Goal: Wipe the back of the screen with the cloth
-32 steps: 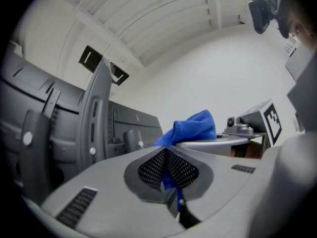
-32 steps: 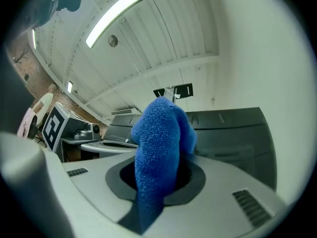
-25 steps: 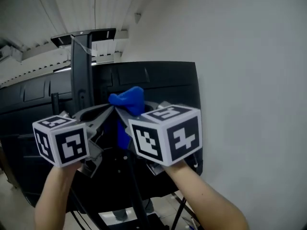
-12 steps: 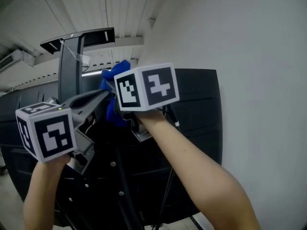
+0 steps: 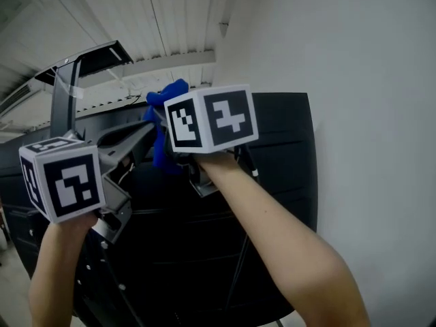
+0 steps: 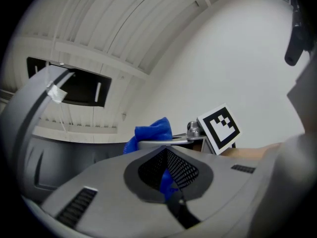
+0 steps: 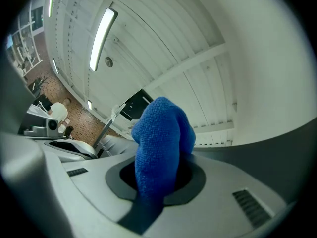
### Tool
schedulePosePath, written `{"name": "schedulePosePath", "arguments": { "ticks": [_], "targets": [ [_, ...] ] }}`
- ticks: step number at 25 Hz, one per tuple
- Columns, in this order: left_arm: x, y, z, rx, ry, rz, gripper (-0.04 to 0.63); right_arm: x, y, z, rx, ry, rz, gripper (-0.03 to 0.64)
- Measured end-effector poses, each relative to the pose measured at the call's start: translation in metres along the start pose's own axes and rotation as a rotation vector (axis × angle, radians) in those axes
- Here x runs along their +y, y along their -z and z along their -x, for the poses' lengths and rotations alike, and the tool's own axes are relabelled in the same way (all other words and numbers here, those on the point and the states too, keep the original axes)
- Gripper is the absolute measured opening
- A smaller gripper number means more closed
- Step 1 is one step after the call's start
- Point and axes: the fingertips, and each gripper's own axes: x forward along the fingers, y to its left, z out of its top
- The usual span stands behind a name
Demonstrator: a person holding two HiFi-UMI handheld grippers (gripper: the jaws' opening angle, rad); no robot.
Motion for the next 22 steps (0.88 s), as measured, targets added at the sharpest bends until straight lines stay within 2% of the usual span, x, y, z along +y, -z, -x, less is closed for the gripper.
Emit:
{"name": "schedulePosePath", "arguments": {
  "ticks": [5,11,16,22],
  "targets": [
    [0.003,0.001,0.001,0.011,0.023,-0.023,0.008,-0.014,-0.002,0.012,-0.03,0.058,-0.021,0.061],
    [0.005,-0.019,0.034,0.055,0.102,0.007,0.008,-0.004,-0.029,0.04,-0.056,0.206,-0.061,0.061],
    [-0.023,-0.016,0.013,0.06,0.119,0.019,0.008,-0.051,-0.029,0.091,-0.085,0.277,-0.11,0.061],
    [-0.03,-0.006,0.003,0.079,0.114,0.046,0.008,-0.092,-0.024,0.128,-0.136,0.345,-0.19,0.061]
  ]
}}
